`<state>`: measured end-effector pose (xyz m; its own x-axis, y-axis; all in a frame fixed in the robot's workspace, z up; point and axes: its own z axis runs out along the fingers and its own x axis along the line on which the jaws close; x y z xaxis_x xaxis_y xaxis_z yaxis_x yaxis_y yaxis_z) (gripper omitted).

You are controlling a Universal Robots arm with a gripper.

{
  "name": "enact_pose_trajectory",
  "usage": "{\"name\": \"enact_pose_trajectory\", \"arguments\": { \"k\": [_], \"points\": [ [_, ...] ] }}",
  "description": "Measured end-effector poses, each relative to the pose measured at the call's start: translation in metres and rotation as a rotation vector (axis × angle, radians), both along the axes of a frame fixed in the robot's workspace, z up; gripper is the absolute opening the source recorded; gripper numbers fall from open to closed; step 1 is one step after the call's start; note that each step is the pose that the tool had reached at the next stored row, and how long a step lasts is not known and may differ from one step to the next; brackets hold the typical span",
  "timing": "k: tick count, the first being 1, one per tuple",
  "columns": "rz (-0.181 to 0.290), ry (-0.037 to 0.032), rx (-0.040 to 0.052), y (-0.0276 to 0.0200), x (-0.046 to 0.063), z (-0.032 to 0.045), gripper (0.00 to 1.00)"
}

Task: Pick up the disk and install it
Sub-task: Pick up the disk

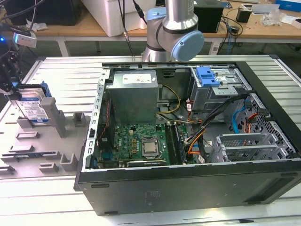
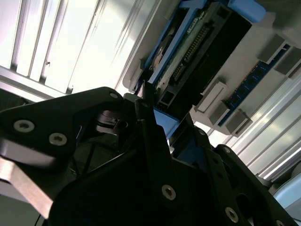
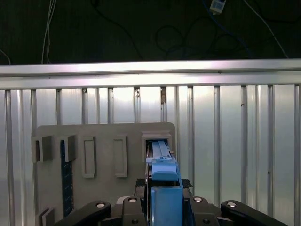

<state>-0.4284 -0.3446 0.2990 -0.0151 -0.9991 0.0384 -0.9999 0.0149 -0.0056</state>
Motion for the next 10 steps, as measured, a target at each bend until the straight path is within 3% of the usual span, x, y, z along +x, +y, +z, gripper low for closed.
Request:
{"name": "enact_pose_trajectory", "arguments": {
  "k": [10],
  "points": [
    [0.0, 0.0, -0.0055, 0.0, 0.0, 0.0052, 0.36]
  ]
}}
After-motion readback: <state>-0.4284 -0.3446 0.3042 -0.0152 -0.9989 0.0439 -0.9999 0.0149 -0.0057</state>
